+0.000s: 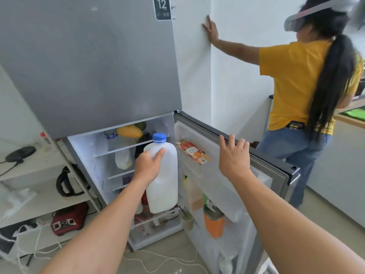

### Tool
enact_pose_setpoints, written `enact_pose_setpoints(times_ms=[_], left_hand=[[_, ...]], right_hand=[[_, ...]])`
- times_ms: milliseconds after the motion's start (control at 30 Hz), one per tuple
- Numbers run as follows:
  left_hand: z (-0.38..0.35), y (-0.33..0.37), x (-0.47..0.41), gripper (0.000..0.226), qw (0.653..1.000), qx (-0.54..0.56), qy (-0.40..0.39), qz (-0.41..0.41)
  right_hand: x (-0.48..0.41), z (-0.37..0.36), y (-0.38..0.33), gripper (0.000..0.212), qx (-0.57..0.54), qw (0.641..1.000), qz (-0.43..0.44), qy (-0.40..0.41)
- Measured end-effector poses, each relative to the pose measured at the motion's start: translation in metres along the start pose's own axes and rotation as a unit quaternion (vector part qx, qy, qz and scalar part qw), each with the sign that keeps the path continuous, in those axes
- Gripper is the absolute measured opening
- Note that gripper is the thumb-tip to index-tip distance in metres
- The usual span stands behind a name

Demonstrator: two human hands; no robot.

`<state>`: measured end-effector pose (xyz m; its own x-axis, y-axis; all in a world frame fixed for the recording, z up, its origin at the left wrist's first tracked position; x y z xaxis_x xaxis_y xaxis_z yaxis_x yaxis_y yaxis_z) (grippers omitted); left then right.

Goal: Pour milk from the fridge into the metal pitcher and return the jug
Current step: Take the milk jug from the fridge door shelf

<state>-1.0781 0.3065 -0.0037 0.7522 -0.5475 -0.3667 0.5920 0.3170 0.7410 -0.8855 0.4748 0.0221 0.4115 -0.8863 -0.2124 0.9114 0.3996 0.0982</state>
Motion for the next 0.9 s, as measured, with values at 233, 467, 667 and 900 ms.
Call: enact_pose_setpoints(times_ms=[233, 467, 667, 900], left_hand=[[0.010, 0.020, 0.013, 0.050, 0.998, -0.039, -0.009, -0.039], [0.050, 0.000, 0.025, 0.048, 0.999, -0.039, 0.025, 0.009], [0.097, -0.026, 0.021, 0.049, 0.995, -0.042, 0.077, 0.042], [0.163, -0.084, 0.023, 0.048, 0.985, -0.079, 0.134, 0.077]], right_hand=[[0.021, 0.014, -0.001, 0.081, 0.017, 1.000, 0.016, -0.021], [0.043, 0.036, -0.046, 0.081, 0.011, 0.994, 0.066, -0.085], [0.062, 0.060, -0.090, 0.046, 0.015, 0.986, 0.158, -0.052], [0.092, 0.067, -0.168, 0.036, -0.078, 0.966, 0.246, 0.007]])
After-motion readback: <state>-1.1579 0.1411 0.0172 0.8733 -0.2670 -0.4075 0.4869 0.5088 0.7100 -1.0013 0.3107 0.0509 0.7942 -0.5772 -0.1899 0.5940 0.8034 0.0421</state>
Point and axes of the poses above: each hand's wrist, its own x-axis away from the middle knuckle, its own z-axis out of the back of the hand, y = z × x, the point moved 2 cm from there along -x, towards the middle knuckle, and after that the axes turned 15 degrees about -z, right-handed, at the moved point
